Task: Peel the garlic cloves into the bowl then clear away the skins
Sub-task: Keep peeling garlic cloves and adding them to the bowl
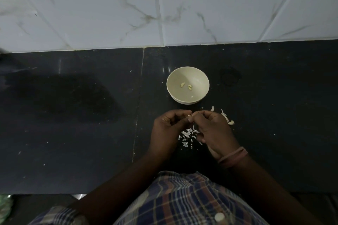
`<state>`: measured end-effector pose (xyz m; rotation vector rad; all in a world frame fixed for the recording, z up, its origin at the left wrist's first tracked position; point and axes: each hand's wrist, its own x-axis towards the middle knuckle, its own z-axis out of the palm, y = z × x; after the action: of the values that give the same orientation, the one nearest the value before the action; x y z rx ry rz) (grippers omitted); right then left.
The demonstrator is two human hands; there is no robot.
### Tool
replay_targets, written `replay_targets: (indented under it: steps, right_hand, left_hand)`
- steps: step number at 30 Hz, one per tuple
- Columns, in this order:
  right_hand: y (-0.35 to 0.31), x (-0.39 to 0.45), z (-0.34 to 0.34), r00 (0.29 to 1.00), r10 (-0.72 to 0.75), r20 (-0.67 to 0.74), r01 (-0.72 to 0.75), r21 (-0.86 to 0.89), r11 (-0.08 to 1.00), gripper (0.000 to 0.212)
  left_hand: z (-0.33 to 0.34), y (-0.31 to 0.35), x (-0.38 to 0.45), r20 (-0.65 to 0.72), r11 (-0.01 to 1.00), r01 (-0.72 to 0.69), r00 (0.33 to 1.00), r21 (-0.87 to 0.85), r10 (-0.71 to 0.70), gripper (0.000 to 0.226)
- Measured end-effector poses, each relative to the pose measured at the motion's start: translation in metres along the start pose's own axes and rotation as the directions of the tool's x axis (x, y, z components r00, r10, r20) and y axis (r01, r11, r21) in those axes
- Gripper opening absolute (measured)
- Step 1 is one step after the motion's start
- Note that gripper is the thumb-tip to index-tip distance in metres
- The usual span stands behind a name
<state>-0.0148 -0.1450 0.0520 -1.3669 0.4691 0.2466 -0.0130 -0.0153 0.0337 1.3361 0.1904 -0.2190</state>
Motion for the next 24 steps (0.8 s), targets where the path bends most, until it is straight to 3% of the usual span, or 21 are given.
replay_targets:
  steps: [9,14,21,24]
  right_hand:
    - [0.012,0.002,-0.003,0.993,0.114,-0.017,-0.106,0.266,0.958,0.033]
    - [0.016,0.003,-0.006,0.99,-0.015,-0.137,0.023,0.058,0.998,0.023]
    - [0.023,0.004,-0.008,0.952,-0.256,-0.166,0.192,-0.328,0.925,0.042]
    - [0.025,0.004,-0.004,0.941,-0.321,-0.111,0.27,-0.329,0.905,0.007]
  left_hand:
    - [-0.001,-0.008,0.002,-0.043,0.882,0.143,0.983,-0.449,-0.181,0.026]
    - [0.0,-0.009,0.0,-0.037,0.865,0.169,0.977,-0.473,-0.211,0.027]
    - [-0.001,-0.008,0.0,-0.037,0.839,0.202,0.966,-0.504,-0.255,0.023]
    - [-0.001,-0.009,-0.001,-0.025,0.838,0.214,0.965,-0.502,-0.261,0.021]
